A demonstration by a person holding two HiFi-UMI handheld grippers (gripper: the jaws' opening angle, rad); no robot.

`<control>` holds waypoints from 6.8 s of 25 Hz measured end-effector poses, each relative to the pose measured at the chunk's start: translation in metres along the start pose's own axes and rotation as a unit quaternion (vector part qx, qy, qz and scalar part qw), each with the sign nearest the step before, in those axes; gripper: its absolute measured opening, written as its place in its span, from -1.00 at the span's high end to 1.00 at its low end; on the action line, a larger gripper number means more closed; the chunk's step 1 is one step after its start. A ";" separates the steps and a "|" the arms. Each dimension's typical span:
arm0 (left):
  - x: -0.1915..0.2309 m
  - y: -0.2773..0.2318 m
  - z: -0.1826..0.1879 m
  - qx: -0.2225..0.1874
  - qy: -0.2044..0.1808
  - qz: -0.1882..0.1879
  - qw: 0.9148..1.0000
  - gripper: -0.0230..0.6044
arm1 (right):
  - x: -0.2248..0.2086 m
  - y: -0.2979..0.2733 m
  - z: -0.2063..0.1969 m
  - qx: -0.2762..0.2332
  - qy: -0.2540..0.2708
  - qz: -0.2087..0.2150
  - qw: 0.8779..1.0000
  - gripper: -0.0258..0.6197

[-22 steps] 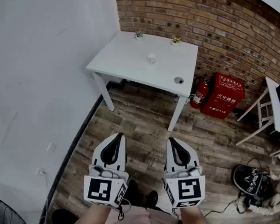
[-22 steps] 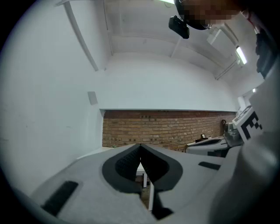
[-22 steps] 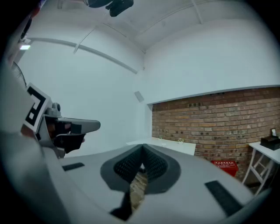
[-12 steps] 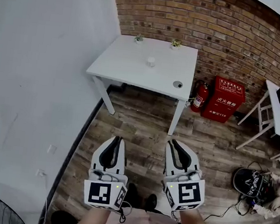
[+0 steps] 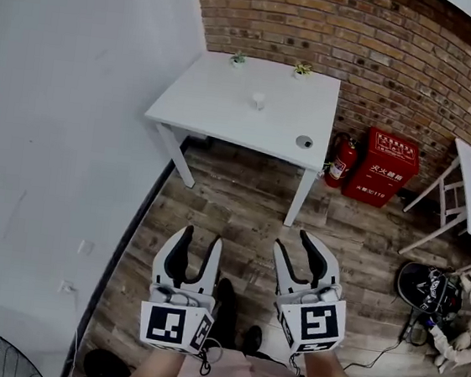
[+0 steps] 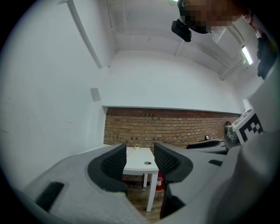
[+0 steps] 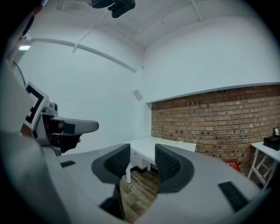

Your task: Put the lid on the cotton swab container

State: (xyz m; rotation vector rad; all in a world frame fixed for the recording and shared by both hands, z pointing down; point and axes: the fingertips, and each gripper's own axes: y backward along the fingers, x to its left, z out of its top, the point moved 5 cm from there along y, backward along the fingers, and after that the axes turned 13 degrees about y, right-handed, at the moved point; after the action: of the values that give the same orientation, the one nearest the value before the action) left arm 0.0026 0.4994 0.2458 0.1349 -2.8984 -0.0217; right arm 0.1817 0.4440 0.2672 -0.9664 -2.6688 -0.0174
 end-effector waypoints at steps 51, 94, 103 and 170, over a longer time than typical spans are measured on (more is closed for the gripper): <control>0.176 -0.432 -0.016 0.077 0.027 -0.073 0.994 0.30 | -0.158 -0.417 -0.053 0.039 -0.033 -0.023 0.998 0.40; 0.249 -0.597 -0.118 0.187 0.120 -0.146 0.964 -0.28 | -0.149 -0.572 -0.166 0.166 -0.071 0.113 0.977 0.15; 0.258 -0.612 -0.142 0.216 0.185 -0.192 0.939 -0.49 | -0.135 -0.583 -0.180 0.178 -0.083 0.124 0.973 0.15; 0.177 -0.582 -0.152 0.335 0.085 -0.382 0.857 -0.48 | -0.187 -0.594 -0.169 0.156 -0.109 0.115 0.975 0.29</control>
State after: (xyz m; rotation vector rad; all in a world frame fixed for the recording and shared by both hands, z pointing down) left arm -0.0803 -0.0972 0.4203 1.3054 -2.3440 0.8079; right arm -0.0085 -0.1511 0.4285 -1.2202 -2.6168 0.5700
